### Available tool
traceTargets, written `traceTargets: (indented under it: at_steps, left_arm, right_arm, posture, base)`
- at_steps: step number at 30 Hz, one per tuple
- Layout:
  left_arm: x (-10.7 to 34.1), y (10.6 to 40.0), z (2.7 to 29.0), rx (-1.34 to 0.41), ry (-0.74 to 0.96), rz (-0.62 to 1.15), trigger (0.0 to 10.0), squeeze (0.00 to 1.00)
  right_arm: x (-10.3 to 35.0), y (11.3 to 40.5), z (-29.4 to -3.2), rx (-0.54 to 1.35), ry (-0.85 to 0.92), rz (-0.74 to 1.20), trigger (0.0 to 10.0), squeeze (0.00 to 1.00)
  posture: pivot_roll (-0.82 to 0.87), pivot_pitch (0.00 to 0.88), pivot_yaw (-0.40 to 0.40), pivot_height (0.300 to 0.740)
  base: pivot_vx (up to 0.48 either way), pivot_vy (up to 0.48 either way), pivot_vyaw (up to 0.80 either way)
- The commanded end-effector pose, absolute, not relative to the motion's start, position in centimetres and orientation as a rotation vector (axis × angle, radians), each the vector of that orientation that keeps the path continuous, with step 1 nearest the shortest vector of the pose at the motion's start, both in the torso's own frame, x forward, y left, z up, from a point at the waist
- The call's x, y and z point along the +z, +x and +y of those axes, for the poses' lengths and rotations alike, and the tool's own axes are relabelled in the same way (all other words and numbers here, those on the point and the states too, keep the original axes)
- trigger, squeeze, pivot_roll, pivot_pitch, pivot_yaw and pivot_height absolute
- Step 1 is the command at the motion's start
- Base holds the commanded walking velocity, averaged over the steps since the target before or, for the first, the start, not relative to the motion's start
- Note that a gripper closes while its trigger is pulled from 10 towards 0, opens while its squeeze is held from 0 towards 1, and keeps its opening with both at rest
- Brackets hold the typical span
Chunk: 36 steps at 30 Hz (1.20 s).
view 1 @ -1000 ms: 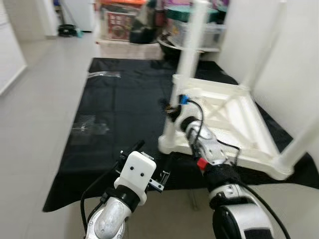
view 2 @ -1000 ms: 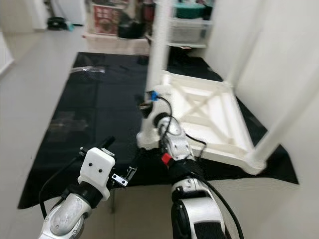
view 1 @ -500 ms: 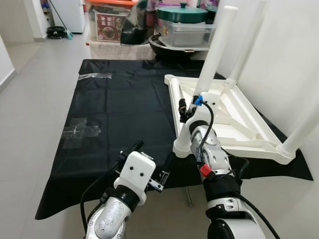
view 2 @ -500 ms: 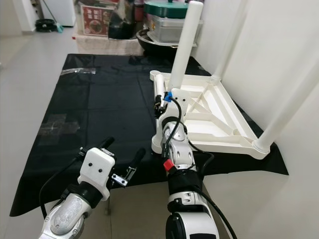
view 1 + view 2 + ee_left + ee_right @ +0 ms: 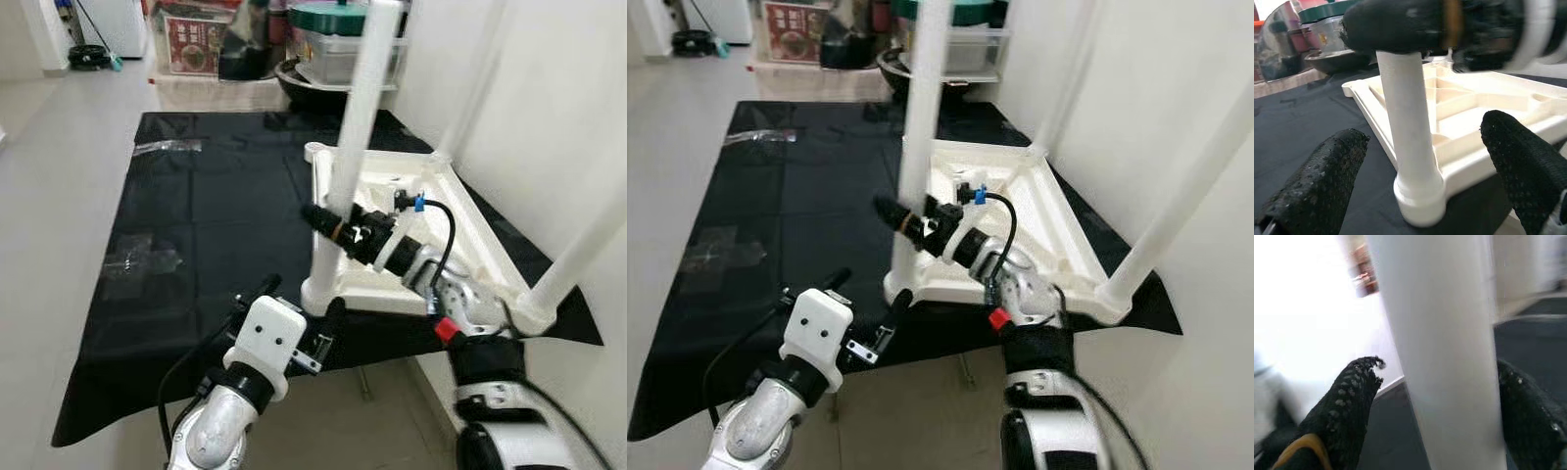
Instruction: Building children table
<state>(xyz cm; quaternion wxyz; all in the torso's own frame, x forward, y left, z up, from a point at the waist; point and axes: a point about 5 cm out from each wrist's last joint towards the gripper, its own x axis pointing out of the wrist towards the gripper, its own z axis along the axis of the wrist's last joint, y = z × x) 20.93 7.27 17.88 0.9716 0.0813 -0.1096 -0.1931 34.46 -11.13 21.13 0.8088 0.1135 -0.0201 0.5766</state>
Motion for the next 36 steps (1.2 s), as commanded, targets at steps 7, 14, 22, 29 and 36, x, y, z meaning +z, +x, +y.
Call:
traceTargets:
  at_steps: [7,14,22,29,36]
  left_arm:
    - [17.7,21.0,7.4,-0.386,0.175,-0.214,10.0,0.00]
    - [17.8,21.0,7.4,-0.384,0.175,-0.215,10.0,0.00]
    - [17.6,20.9,7.4,-0.384,0.174,-0.212,10.0,0.00]
    - [17.6,20.9,7.3,-0.389,0.171,-0.211,10.0,0.00]
    - [17.6,20.9,7.3,-0.388,0.173,-0.210,10.0,0.00]
  right_arm:
    - [21.5,34.9,-8.2,1.333,0.142,-0.056,10.0,0.00]
    - [21.9,36.3,-5.9,1.152,0.139,-0.107,0.0,0.00]
    - [21.5,37.9,-8.2,0.749,0.155,-0.103,0.0,0.00]
    - [19.5,37.9,-12.4,-0.007,0.135,-0.039,0.0,0.00]
    - [18.2,36.3,-12.7,-0.225,0.163,0.062,0.0,0.00]
  posture:
    - [0.15,0.027,-0.116,0.740]
    - [0.15,0.032,-0.119,0.740]
    - [0.14,0.034,-0.117,0.740]
    - [0.14,0.035,-0.114,0.740]
    - [0.14,0.032,-0.115,0.740]
  base:
    - [0.000,0.000,0.00]
    - [0.000,0.000,0.00]
    - [0.000,0.000,0.00]
    - [0.000,0.000,0.00]
    - [0.000,0.000,0.00]
